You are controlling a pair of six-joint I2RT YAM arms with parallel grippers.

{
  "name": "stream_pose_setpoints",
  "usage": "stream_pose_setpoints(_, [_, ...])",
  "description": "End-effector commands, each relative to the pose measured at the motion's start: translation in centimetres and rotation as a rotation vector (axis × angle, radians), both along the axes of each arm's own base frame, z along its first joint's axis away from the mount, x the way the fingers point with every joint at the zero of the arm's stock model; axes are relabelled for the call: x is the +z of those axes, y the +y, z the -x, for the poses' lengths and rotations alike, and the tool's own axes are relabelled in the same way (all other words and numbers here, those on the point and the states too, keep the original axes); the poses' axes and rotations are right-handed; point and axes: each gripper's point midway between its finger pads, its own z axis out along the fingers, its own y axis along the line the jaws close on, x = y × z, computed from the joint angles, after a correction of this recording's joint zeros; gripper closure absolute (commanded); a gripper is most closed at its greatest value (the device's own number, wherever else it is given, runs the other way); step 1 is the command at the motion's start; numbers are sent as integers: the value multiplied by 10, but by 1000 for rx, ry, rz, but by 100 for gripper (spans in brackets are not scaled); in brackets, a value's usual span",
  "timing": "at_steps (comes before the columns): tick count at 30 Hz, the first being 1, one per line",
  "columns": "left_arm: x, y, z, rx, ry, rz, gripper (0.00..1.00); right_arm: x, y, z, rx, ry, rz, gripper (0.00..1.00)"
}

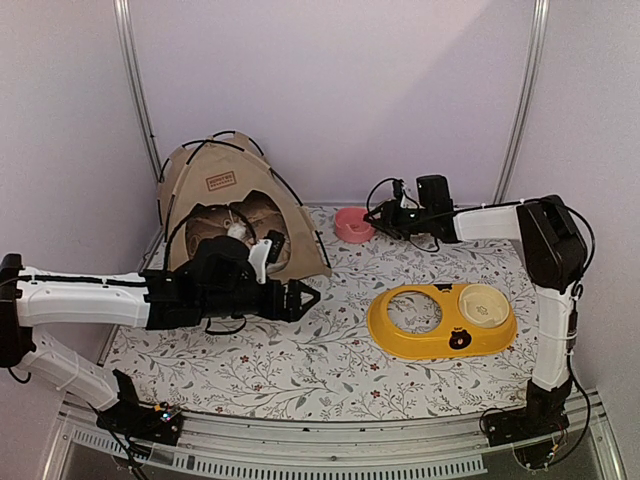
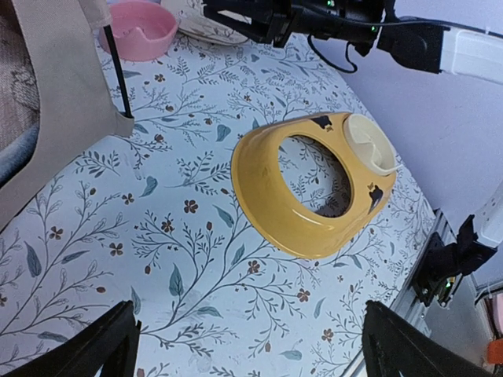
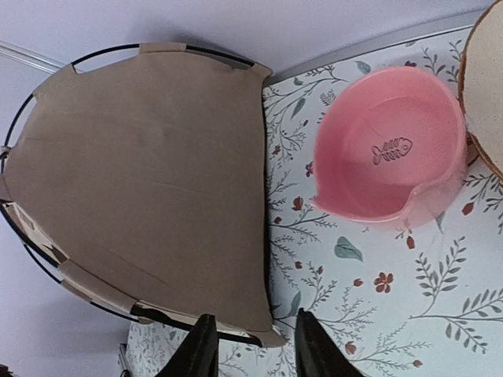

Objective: Set up the pet tent

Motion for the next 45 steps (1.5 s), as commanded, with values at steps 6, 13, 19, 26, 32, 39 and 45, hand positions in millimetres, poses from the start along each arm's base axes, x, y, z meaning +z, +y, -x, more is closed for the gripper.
stream_pose_setpoints(6, [19,-6,-14,9,-42,21,1,-26,0,-41,74,-175,424,45])
stream_pose_setpoints(13, [20,7,-9,27,-33,1,1,-58,9,-71,150,-278,561,34])
stream_pose_setpoints(19, [27,21,-8,54,-40,-29,1,-75,28,-86,222,-324,534,29])
stream_pose_setpoints(26, [27,29,-8,76,-37,-25,0,-101,36,-78,281,-275,524,27])
stream_pose_setpoints(32, [27,23,-10,62,-37,-19,1,-112,41,-62,351,-252,549,27])
stream_pose_setpoints(39, [29,18,-11,49,-38,-8,1,-117,44,-46,401,-232,595,34])
stream_pose_setpoints(45, [28,21,-9,54,-36,-2,1,-116,34,-39,396,-192,644,45])
